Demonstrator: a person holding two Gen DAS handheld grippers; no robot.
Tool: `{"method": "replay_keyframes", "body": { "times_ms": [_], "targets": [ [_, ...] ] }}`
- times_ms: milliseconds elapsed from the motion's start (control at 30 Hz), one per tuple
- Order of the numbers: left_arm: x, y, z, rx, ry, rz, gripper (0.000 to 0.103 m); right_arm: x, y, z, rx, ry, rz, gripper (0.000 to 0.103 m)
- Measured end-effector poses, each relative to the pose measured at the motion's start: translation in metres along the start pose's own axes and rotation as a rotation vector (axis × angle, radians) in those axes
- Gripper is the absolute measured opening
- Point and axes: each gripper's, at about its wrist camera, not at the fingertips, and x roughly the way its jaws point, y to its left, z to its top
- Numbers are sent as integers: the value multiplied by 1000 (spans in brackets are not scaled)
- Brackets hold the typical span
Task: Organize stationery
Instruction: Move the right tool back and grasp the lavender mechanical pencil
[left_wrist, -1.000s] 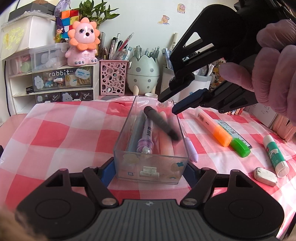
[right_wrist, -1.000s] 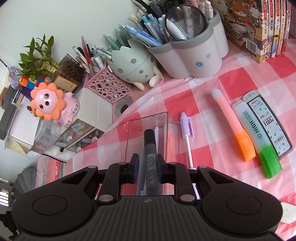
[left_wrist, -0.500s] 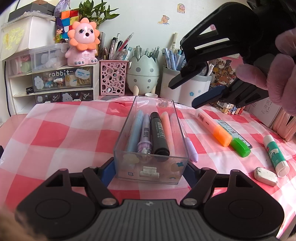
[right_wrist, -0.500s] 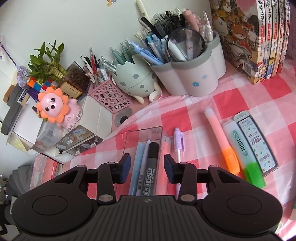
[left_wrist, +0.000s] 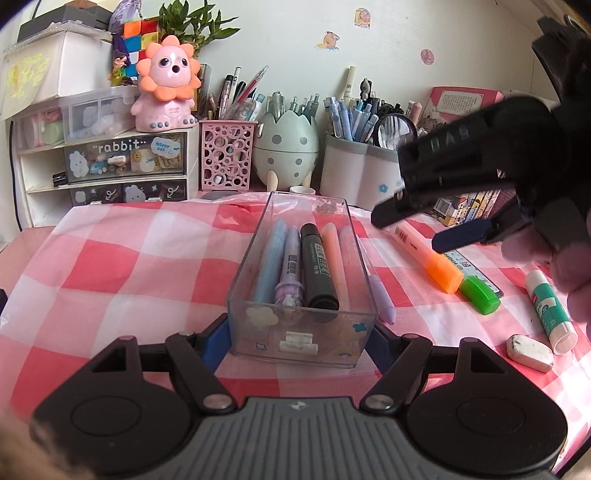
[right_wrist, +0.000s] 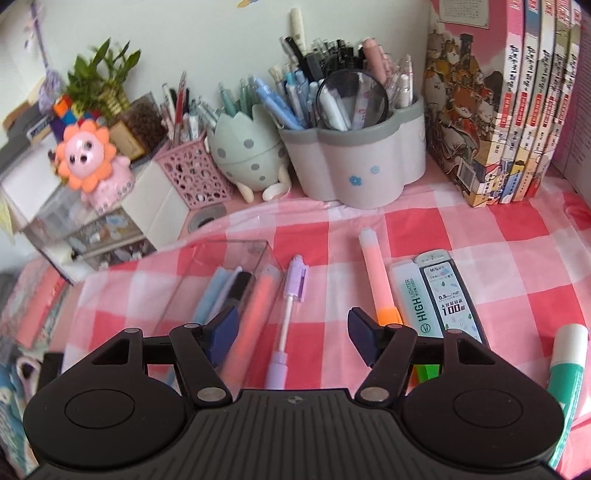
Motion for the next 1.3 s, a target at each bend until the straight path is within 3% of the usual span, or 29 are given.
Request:
{"method": "replay_keyframes", "body": {
  "times_ms": [167, 500, 733, 1100, 1300],
  "targets": [
    [0, 0, 0, 0, 0, 0, 49, 12, 2, -16, -157, 4, 0, 68],
    [0, 0, 0, 0, 0, 0, 49, 28, 4, -24, -313, 6, 50, 62],
    [0, 0, 0, 0, 0, 1, 49, 36, 9, -18, -394, 5, 54, 51],
    [-1, 1, 1, -1, 1, 3, 49, 45, 16, -11, -470, 16, 20, 45],
    [-1, 1, 1, -1, 1, 3, 49, 44, 19, -11, -519, 34, 49, 32]
  ]
}}
